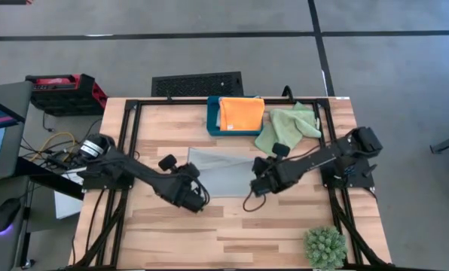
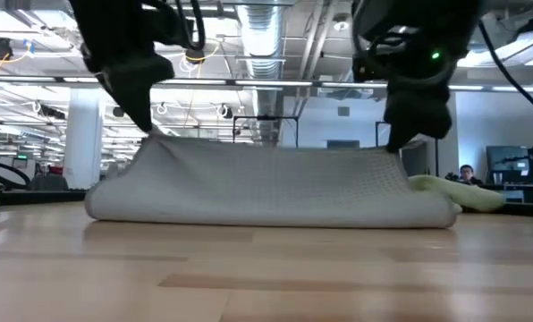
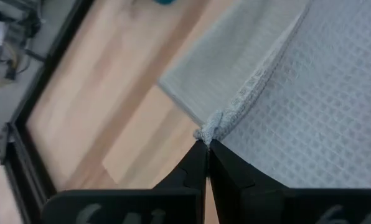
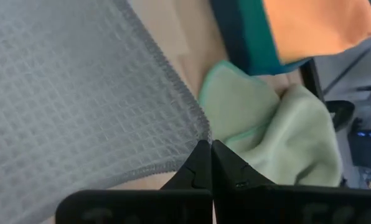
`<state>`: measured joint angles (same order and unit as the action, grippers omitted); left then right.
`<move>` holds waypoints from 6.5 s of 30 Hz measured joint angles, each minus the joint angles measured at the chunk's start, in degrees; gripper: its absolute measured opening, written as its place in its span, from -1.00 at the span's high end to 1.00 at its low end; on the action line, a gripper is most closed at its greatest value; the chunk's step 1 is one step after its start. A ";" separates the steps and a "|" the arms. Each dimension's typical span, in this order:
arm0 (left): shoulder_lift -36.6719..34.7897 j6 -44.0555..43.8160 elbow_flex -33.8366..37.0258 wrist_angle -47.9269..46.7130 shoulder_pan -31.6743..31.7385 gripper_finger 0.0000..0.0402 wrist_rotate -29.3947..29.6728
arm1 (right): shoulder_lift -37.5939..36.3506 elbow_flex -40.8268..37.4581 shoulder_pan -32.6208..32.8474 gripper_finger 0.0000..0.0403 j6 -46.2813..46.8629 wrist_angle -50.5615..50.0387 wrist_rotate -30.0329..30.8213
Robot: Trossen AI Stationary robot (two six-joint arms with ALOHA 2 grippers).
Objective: Fold microfiber towels
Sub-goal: Fold the gray microfiber cloth
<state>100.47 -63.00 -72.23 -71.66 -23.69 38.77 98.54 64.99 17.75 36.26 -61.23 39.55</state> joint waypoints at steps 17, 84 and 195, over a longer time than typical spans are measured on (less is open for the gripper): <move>0.00 5.35 0.00 0.72 9.17 0.99 0.63 | 0.00 0.00 -7.90 0.94 -6.99 0.21 0.96; -0.11 36.50 16.77 31.89 -1.92 0.34 -12.53 | 0.00 6.99 0.27 0.38 -10.78 3.99 -11.23; 25.83 82.53 -28.41 59.69 17.84 0.35 -20.18 | -23.30 6.95 0.25 0.38 -6.24 -10.43 -9.07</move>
<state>126.30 19.53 -100.64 -11.97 -5.85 18.59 75.24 71.94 18.00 30.02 -71.66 30.48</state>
